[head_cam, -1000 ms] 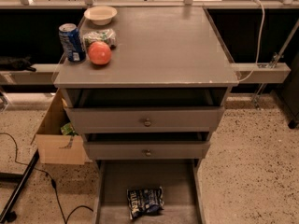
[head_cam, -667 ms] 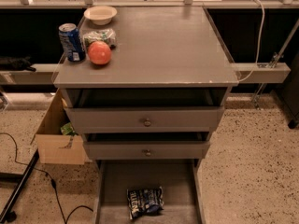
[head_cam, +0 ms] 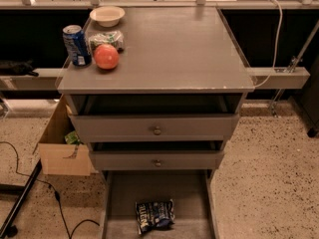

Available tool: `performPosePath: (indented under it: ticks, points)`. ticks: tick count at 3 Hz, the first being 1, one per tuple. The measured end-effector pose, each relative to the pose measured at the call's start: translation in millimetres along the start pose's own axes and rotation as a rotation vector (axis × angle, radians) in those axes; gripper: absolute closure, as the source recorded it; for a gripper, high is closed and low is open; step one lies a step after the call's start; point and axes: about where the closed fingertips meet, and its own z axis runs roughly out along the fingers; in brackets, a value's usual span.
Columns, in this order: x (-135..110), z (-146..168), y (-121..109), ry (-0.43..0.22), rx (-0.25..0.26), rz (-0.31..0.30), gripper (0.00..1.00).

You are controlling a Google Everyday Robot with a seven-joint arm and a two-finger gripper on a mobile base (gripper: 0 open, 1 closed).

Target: Pick blue chip bag from bottom drawer and place on counter

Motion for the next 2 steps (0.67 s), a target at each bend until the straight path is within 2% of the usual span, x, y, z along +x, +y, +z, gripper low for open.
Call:
performPosePath:
  ticks: [2]
  points:
    - [31, 16, 17, 0.121, -0.027, -0.026, 0.00]
